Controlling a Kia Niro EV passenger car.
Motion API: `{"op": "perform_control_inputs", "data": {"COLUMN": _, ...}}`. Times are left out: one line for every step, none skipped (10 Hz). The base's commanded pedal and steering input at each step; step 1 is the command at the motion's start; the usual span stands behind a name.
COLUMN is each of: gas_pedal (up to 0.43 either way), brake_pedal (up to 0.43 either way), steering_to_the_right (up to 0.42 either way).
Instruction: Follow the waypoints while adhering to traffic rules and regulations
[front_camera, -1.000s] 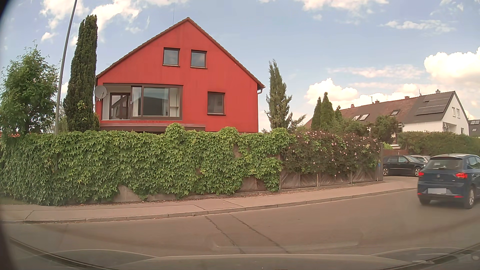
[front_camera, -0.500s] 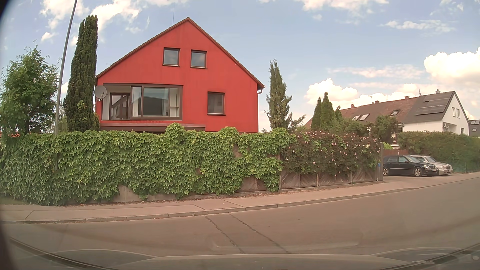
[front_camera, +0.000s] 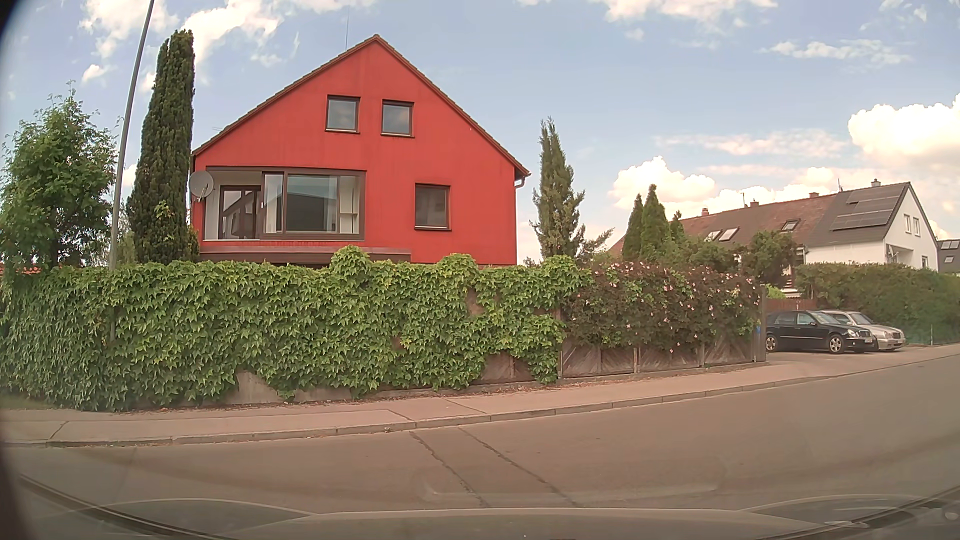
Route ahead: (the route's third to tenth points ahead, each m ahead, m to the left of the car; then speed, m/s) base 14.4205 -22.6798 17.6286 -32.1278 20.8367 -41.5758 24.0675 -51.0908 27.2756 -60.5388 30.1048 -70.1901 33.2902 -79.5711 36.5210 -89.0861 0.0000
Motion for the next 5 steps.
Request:
{"op": "perform_control_inputs", "data": {"gas_pedal": 0.0, "brake_pedal": 0.646, "steering_to_the_right": 0.546}}
{"op": "perform_control_inputs", "data": {"gas_pedal": 0.0, "brake_pedal": 0.646, "steering_to_the_right": 0.546}}
{"op": "perform_control_inputs", "data": {"gas_pedal": 0.0, "brake_pedal": 0.646, "steering_to_the_right": 0.545}}
{"op": "perform_control_inputs", "data": {"gas_pedal": 0.0, "brake_pedal": 0.64, "steering_to_the_right": 0.544}}
{"op": "perform_control_inputs", "data": {"gas_pedal": 0.0, "brake_pedal": 0.64, "steering_to_the_right": 0.544}}
